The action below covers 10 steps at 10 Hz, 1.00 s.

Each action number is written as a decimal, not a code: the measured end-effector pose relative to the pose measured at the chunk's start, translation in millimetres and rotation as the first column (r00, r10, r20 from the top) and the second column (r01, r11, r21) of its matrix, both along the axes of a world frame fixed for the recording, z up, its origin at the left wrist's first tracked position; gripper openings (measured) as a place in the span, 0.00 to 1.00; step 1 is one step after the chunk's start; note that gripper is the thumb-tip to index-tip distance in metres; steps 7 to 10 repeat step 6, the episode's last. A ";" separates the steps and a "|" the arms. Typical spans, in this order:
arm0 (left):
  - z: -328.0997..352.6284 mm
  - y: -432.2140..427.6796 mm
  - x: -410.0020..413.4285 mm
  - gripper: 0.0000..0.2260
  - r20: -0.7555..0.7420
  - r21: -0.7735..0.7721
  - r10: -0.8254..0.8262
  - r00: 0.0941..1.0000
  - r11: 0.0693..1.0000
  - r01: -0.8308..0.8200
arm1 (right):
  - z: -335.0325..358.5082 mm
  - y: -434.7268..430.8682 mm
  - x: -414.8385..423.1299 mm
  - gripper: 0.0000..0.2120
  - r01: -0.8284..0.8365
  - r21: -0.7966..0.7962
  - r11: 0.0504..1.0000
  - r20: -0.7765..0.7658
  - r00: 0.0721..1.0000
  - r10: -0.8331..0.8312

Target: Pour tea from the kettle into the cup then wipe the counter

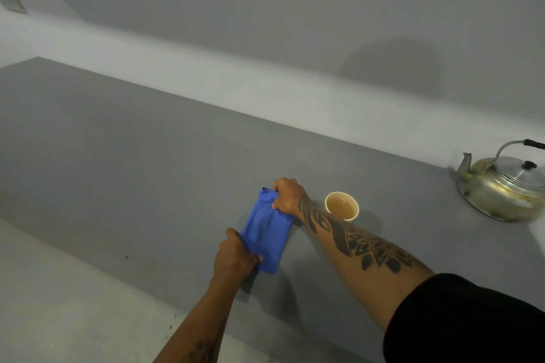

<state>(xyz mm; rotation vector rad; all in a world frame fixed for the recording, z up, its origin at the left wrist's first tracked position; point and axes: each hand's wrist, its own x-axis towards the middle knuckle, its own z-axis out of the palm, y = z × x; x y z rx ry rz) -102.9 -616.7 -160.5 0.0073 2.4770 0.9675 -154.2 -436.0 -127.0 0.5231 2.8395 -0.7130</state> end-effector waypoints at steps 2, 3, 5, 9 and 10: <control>1.2 -2.1 -2.8 0.33 0.013 -0.077 -0.033 0.999 0.996 0.034 | -13.9 -7.3 -4.9 0.15 -0.009 -0.011 1.000 0.015 1.000 0.009; 0.9 -5.1 -3.7 0.35 0.021 -0.089 -0.034 0.999 0.995 0.036 | -0.3 -8.2 -5.1 0.24 -0.061 0.032 0.998 0.040 0.997 0.060; 7.2 -17.3 0.7 0.36 0.078 -0.131 -0.052 0.996 0.989 0.062 | 49.4 16.8 4.1 0.28 -0.031 0.069 0.997 -0.029 0.999 0.033; 14.1 -25.4 4.4 0.36 0.018 -0.210 -0.099 0.995 0.972 0.101 | 79.9 36.9 14.4 0.28 0.002 0.096 0.995 -0.139 0.990 0.011; 14.1 -25.4 4.4 0.36 0.018 -0.210 -0.099 0.995 0.972 0.101 | 79.9 36.9 14.4 0.28 0.002 0.096 0.995 -0.139 0.990 0.011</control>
